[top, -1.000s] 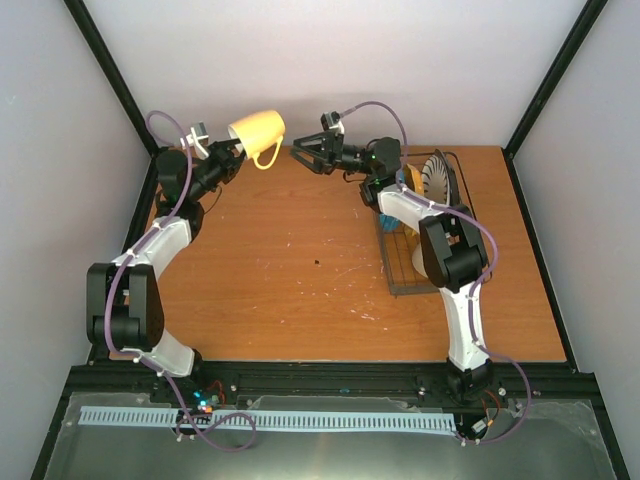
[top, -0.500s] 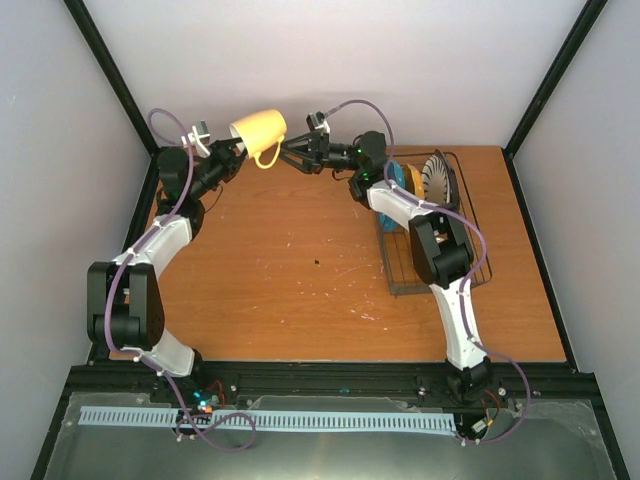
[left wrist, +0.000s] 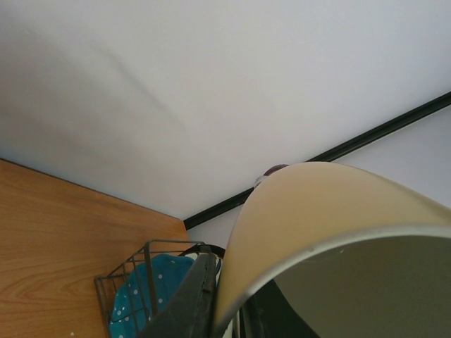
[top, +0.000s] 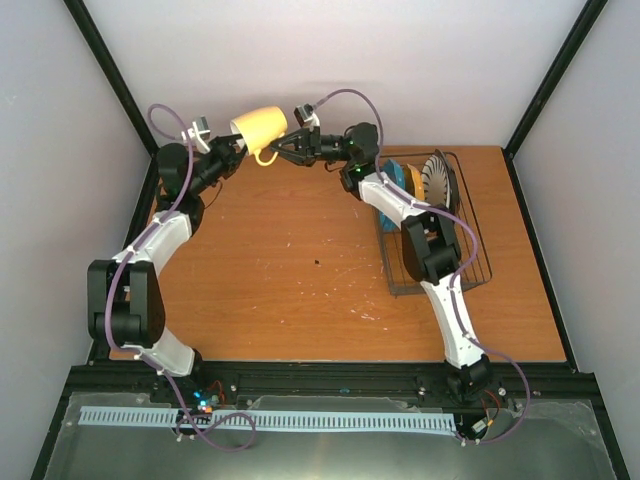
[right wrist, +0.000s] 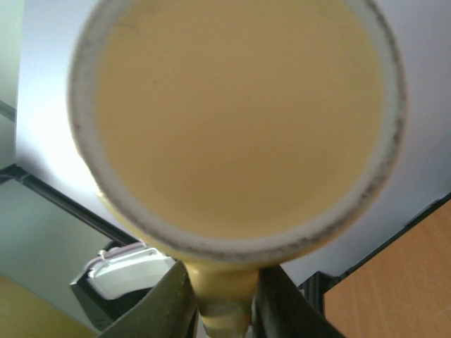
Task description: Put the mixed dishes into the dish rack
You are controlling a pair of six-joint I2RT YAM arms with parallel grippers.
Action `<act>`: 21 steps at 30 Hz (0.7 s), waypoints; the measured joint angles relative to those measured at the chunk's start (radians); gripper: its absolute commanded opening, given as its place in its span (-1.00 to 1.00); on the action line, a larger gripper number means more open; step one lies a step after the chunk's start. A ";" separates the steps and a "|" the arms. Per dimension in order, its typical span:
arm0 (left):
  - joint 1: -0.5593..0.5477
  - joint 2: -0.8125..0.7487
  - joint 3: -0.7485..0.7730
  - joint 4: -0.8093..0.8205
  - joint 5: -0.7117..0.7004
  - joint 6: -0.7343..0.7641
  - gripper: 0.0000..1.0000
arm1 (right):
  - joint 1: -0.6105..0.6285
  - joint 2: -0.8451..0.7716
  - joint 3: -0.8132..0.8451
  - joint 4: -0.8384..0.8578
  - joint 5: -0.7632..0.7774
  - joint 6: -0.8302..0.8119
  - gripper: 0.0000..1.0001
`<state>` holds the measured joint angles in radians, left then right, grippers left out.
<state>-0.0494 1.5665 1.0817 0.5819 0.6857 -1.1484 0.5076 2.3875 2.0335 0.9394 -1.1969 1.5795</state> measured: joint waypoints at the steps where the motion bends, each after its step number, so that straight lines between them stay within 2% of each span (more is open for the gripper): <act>1: 0.000 0.003 0.009 -0.006 0.002 0.001 -0.99 | 0.001 0.013 0.025 0.001 -0.012 0.012 -0.93; 6: 0.005 0.021 0.056 -0.044 0.010 0.017 -0.97 | -0.003 0.094 0.153 0.054 -0.036 0.076 -0.95; 9: 0.006 0.024 0.069 -0.069 0.014 0.027 -0.73 | -0.004 0.109 0.170 0.078 -0.037 0.109 -0.94; 12: 0.006 0.026 0.088 -0.090 0.024 0.045 -0.37 | -0.006 0.106 0.162 0.077 -0.030 0.108 -0.94; 14: 0.005 0.026 0.109 -0.121 0.032 0.069 -0.21 | -0.008 0.096 0.132 0.069 -0.021 0.086 -0.94; 17: 0.002 0.026 0.126 -0.169 0.039 0.103 0.20 | -0.010 0.079 0.102 0.030 -0.019 0.050 -0.94; 19: 0.002 0.026 0.132 -0.182 0.042 0.127 0.77 | -0.014 0.078 0.102 0.003 -0.024 0.036 -0.94; 20: 0.002 0.026 0.137 -0.190 0.039 0.140 0.97 | -0.017 0.078 0.102 -0.010 -0.034 0.034 -0.94; 21: 0.006 0.026 0.143 -0.199 0.034 0.153 0.99 | -0.018 0.078 0.102 -0.013 -0.034 0.033 -0.94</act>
<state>-0.0437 1.5925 1.2251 0.3828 0.7197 -0.9955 0.4896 2.4653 2.1353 0.9268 -1.2304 1.6123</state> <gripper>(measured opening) 0.793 0.106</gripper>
